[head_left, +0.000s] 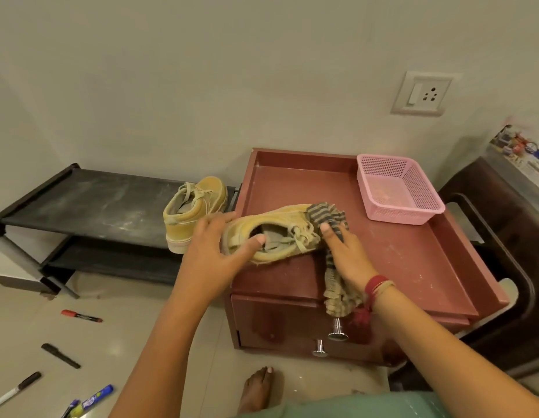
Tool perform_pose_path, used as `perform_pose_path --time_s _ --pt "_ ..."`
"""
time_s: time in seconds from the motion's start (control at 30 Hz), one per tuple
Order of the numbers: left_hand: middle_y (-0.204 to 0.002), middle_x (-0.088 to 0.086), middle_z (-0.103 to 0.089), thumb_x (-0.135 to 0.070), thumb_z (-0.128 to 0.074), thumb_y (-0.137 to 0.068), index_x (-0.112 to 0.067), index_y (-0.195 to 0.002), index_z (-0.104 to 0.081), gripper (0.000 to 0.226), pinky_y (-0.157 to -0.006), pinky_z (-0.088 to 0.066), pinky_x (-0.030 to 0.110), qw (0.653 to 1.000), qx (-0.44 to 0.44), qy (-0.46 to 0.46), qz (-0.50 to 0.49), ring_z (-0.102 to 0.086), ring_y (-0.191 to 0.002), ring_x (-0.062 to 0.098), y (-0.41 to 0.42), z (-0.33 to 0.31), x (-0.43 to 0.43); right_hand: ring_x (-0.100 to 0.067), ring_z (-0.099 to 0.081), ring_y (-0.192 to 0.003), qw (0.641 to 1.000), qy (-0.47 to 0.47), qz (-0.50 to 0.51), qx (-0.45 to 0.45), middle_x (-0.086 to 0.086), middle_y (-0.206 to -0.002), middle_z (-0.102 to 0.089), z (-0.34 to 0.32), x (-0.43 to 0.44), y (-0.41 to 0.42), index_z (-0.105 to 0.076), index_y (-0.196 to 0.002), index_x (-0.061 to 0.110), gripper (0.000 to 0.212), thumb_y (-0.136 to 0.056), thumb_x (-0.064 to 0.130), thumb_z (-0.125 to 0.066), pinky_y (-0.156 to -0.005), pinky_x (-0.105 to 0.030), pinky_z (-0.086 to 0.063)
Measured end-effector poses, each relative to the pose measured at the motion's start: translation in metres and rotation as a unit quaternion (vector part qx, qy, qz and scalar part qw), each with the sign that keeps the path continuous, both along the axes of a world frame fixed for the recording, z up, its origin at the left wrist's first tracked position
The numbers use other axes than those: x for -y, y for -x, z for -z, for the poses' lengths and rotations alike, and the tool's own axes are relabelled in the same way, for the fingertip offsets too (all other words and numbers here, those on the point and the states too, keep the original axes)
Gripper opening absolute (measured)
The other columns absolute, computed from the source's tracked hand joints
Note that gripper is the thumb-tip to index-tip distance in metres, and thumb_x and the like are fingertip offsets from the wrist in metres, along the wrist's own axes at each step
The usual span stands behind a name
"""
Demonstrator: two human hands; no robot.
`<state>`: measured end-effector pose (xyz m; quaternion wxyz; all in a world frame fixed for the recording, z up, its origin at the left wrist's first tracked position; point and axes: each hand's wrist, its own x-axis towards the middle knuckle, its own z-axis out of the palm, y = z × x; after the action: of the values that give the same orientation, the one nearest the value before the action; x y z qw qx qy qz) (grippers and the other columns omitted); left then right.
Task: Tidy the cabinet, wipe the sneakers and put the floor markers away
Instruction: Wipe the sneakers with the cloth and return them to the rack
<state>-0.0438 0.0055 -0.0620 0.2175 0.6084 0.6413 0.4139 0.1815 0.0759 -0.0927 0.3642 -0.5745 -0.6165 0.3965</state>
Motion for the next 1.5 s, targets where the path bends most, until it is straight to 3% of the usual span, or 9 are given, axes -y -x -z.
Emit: perform_pose_path --time_s 0.13,0.23,0.53,0.73,0.9,1.03,1.17,1.27,1.5 --pt "-0.151 -0.013 -0.012 -0.052 -0.084 -0.061 -0.050 -0.146 -0.002 0.118 -0.096 -0.039 0.024 0.983 -0.159 -0.011 0.087 -0.025 -0.131 0.003 0.009 0.006 0.010 -0.013 -0.060 -0.085 0.972 0.079 0.106 -0.193 0.001 -0.092 -0.064 -0.016 0.000 0.001 -0.059 -0.111 0.014 0.032 -0.098 0.036 -0.041 -0.074 -0.027 -0.048" --pt "-0.159 -0.006 0.003 -0.025 -0.086 -0.066 -0.057 -0.142 0.013 0.129 -0.088 -0.052 0.030 0.962 -0.253 -0.015 0.096 -0.045 -0.126 0.020 0.012 0.018 0.012 -0.020 -0.063 -0.087 0.962 0.099 0.131 -0.216 -0.005 -0.096 -0.067 -0.020 -0.003 -0.005 -0.060 -0.113 0.010 0.036 -0.097 0.038 -0.043 -0.084 -0.036 -0.050" --pt "-0.158 0.013 -0.013 0.004 -0.075 -0.064 -0.031 -0.150 -0.022 0.107 -0.065 -0.053 0.031 0.955 -0.282 -0.083 0.040 -0.053 -0.117 0.035 -0.008 0.018 -0.013 -0.023 -0.064 -0.097 0.969 0.075 0.113 -0.208 -0.008 -0.105 -0.068 -0.021 0.009 -0.002 -0.061 -0.113 0.013 0.036 -0.096 0.039 -0.043 -0.090 -0.039 -0.050" --pt "-0.159 0.011 -0.002 0.001 -0.087 -0.050 -0.034 -0.152 0.003 0.141 -0.057 -0.052 0.030 0.955 -0.290 -0.064 0.021 -0.051 -0.120 0.037 -0.007 0.022 -0.011 -0.023 -0.062 -0.075 0.875 0.174 0.227 -0.390 -0.008 -0.088 -0.065 -0.030 0.003 -0.016 -0.060 -0.100 0.010 0.034 -0.097 0.040 -0.043 -0.071 -0.038 -0.052" --pt "-0.145 0.012 -0.034 0.006 -0.072 -0.061 -0.030 -0.147 -0.021 0.107 -0.050 -0.033 0.018 0.957 -0.281 -0.072 0.014 -0.060 -0.096 0.032 -0.004 0.021 -0.015 -0.027 -0.062 -0.082 0.840 0.242 0.209 -0.439 -0.014 -0.097 -0.064 -0.032 0.007 -0.019 -0.058 -0.103 0.005 0.043 -0.098 0.042 -0.038 -0.073 -0.041 -0.051" --pt "-0.128 0.002 -0.047 -0.005 -0.079 -0.057 -0.032 -0.140 -0.028 0.101 -0.058 -0.041 0.019 0.963 -0.257 -0.075 0.040 -0.055 -0.102 0.020 0.002 0.019 -0.013 -0.018 -0.061 -0.094 0.931 -0.009 0.223 -0.290 -0.002 -0.099 -0.064 -0.028 0.007 -0.012 -0.060 -0.107 0.021 0.024 -0.097 0.034 -0.043 -0.090 -0.033 -0.049" --pt "-0.124 -0.013 -0.042 -0.005 -0.080 -0.057 -0.036 -0.138 -0.029 0.100 -0.073 -0.042 0.016 0.975 -0.196 -0.071 0.075 -0.046 -0.108 0.005 0.005 0.017 -0.009 -0.002 -0.034 -0.133 0.979 -0.196 -0.044 0.016 0.007 -0.142 -0.044 -0.004 0.020 0.004 -0.037 -0.136 0.038 0.043 -0.095 0.049 -0.035 -0.108 -0.020 -0.028" --pt "-0.123 -0.019 -0.038 0.001 -0.078 -0.059 -0.040 -0.134 -0.029 0.099 -0.080 -0.036 0.007 0.977 -0.173 -0.071 0.104 -0.042 -0.110 -0.002 0.009 0.018 -0.007 -0.001 -0.002 -0.142 0.958 -0.211 -0.112 0.161 0.018 -0.154 -0.015 0.023 0.016 0.006 -0.016 -0.144 0.043 0.055 -0.092 0.060 -0.023 -0.117 -0.031 -0.005" --pt "-0.139 -0.014 -0.036 0.008 -0.071 -0.067 -0.040 -0.141 -0.024 0.100 -0.090 -0.041 0.015 0.967 -0.205 -0.089 0.125 -0.040 -0.125 0.003 0.011 0.015 -0.010 -0.015 -0.024 -0.139 0.999 -0.004 0.011 0.045 0.004 -0.150 -0.025 0.029 -0.007 -0.021 -0.039 -0.139 0.025 0.077 -0.081 0.073 -0.027 -0.116 -0.040 -0.019"
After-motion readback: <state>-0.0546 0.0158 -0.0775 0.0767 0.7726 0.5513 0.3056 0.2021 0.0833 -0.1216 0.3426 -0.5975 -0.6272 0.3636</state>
